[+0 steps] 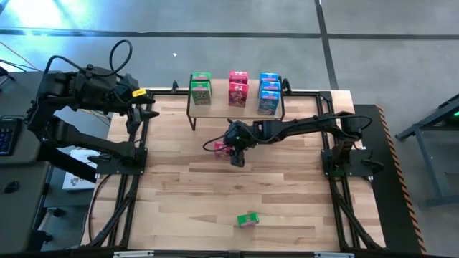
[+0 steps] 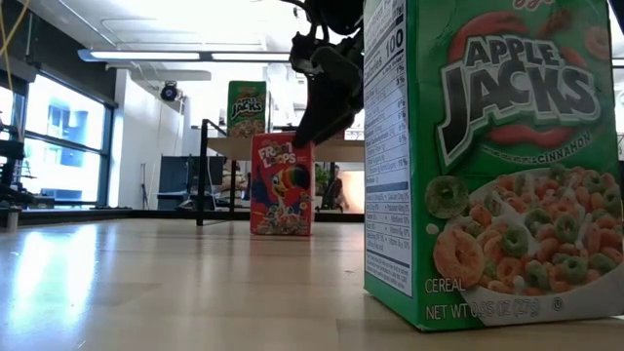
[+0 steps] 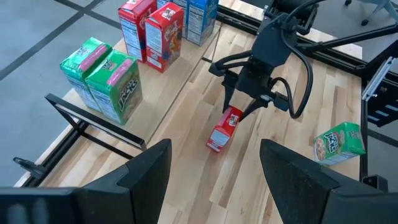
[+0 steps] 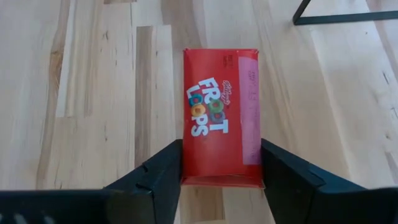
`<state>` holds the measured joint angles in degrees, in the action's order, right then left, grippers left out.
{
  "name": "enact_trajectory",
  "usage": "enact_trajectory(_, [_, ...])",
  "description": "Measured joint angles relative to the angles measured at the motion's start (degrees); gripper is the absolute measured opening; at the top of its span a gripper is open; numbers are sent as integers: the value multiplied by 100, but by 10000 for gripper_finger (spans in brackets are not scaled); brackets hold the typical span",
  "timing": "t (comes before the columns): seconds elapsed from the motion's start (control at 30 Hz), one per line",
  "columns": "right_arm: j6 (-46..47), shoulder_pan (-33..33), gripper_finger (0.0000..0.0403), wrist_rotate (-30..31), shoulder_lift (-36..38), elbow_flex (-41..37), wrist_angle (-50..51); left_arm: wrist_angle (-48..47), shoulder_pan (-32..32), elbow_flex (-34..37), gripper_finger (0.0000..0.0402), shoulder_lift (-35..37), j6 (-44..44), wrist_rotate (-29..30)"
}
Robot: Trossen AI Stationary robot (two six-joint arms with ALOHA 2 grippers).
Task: Stack cereal on shelf
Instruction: Put the red cereal box on the shelf aligned with the other red cereal boxes
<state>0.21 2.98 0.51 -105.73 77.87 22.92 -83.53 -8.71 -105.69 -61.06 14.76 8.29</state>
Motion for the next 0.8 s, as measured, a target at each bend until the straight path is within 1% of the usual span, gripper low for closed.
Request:
enact_trajectory(0.13, [0,0,168,-33,0,0,-2,0,0,-1,237,0,-1,0])
enact_trajectory(0.37, [0,0,166,-34,119,67,121,-2,0,0,237,-2,-1,2])
enact_trajectory(0.5, [-74,2,166,-33,227,513,528,-2,0,-2,237,-4,3,0])
enact_trajectory(0.63, [-458,15,166,-33,234,1194,1274,0,0,-4,237,-4,5,3])
enact_trajectory(0.8, [-780,126,165,-43,236,1938,1936,0,0,-4,237,-7,5,2])
